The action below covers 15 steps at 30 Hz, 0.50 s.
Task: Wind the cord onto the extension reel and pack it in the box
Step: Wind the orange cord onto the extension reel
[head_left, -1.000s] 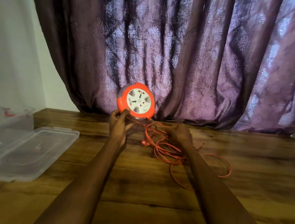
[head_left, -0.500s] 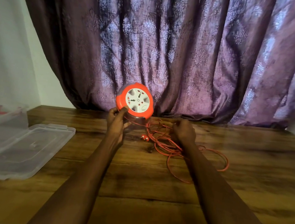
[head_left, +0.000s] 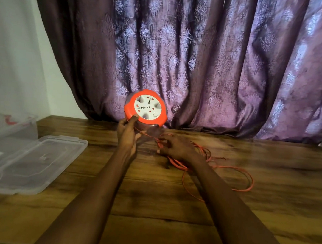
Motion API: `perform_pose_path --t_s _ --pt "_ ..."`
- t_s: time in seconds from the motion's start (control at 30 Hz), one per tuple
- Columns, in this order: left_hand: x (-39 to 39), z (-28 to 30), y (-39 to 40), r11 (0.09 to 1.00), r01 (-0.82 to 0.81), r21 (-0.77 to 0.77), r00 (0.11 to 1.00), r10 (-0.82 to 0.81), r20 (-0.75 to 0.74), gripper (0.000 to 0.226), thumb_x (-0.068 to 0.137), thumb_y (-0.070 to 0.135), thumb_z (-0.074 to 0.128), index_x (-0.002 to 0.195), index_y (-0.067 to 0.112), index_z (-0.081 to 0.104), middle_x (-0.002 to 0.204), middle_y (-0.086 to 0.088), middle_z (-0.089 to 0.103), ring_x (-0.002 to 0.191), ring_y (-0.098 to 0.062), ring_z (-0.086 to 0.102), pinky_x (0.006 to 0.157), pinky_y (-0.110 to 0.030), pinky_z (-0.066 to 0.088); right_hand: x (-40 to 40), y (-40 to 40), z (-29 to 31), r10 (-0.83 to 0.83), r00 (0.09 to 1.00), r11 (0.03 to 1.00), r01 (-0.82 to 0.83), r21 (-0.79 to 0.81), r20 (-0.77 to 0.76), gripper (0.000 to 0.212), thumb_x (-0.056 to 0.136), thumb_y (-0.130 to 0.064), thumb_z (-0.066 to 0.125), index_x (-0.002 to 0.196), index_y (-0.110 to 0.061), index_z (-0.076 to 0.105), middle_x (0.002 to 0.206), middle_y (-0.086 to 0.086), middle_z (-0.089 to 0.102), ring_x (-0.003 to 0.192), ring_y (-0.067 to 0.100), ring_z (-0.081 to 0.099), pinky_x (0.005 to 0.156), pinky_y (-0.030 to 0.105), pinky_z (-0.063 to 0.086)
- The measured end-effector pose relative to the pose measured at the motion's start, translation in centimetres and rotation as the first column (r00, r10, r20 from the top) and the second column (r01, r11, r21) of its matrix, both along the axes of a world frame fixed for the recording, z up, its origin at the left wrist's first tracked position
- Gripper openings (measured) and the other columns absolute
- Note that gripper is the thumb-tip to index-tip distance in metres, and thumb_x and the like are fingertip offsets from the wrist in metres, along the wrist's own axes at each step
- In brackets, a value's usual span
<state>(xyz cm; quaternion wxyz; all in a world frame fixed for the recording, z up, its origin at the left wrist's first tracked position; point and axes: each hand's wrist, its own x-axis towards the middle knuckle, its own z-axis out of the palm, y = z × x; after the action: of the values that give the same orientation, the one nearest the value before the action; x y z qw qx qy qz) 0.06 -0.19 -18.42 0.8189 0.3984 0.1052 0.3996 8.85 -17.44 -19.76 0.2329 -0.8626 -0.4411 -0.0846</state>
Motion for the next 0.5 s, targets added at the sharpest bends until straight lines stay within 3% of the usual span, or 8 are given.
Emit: perform_pose_path --t_s 0.1,0.17,0.3,0.37,0.5 --pt "0.0 0.0 -0.1 1.0 0.005 -0.007 1.0 -0.005 -0.004 0.03 0.088 0.013 0.07 0.115 0.01 0.057 0.118 -0.022 0.068 0.105 -0.036 0.068 0.082 -0.054 0.059 0.4 0.4 -0.3 -0.011 0.988 0.999 0.018 0.049 -0.153 0.06 0.078 -0.037 0.08 0.133 -0.035 0.056 0.132 0.001 0.064 0.117 0.024 0.061 0.096 0.032 0.048" --pt "0.0 0.0 -0.2 1.0 0.003 0.0 1.0 -0.003 -0.015 0.032 0.088 0.012 0.069 0.117 0.01 0.056 0.123 -0.023 0.066 0.109 -0.036 0.066 0.088 -0.058 0.055 0.7 0.4 -0.4 -0.058 0.983 0.996 0.069 0.056 -0.175 0.066 0.076 -0.039 0.08 0.135 -0.041 0.052 0.133 0.001 0.064 0.118 0.023 0.06 0.095 0.03 0.047" --pt "-0.3 0.0 -0.3 1.0 -0.003 0.025 1.0 0.003 -0.02 0.029 0.089 0.011 0.067 0.115 0.012 0.055 0.112 -0.015 0.068 0.09 -0.022 0.069 0.077 -0.047 0.06 2.2 -0.1 -1.0 -0.321 0.919 0.945 0.328 -0.006 -0.227 0.086 0.071 -0.056 0.076 0.146 -0.035 0.039 0.151 0.009 0.044 0.134 0.031 0.046 0.108 0.043 0.041" --pt "-0.4 -0.1 -0.3 1.0 -0.006 0.02 1.0 0.007 -0.023 0.029 0.09 0.011 0.066 0.116 0.012 0.054 0.112 -0.014 0.067 0.091 -0.023 0.068 0.079 -0.048 0.058 2.7 -0.4 -1.3 -0.401 0.89 0.912 0.41 -0.003 -0.216 0.092 0.073 -0.061 0.073 0.15 -0.03 0.033 0.156 0.011 0.034 0.14 0.036 0.036 0.112 0.046 0.036" --pt "-0.3 -0.3 0.1 0.999 -0.009 0.054 0.999 0.011 -0.045 0.027 0.09 0.013 0.067 0.115 0.013 0.055 0.112 -0.013 0.068 0.084 -0.018 0.071 0.077 -0.047 0.058 3.0 -0.5 -1.7 -0.439 0.889 0.887 0.452 0.094 -0.133 0.076 0.076 -0.056 0.071 0.139 -0.025 0.042 0.148 0.014 0.042 0.138 0.035 0.035 0.108 0.049 0.039"
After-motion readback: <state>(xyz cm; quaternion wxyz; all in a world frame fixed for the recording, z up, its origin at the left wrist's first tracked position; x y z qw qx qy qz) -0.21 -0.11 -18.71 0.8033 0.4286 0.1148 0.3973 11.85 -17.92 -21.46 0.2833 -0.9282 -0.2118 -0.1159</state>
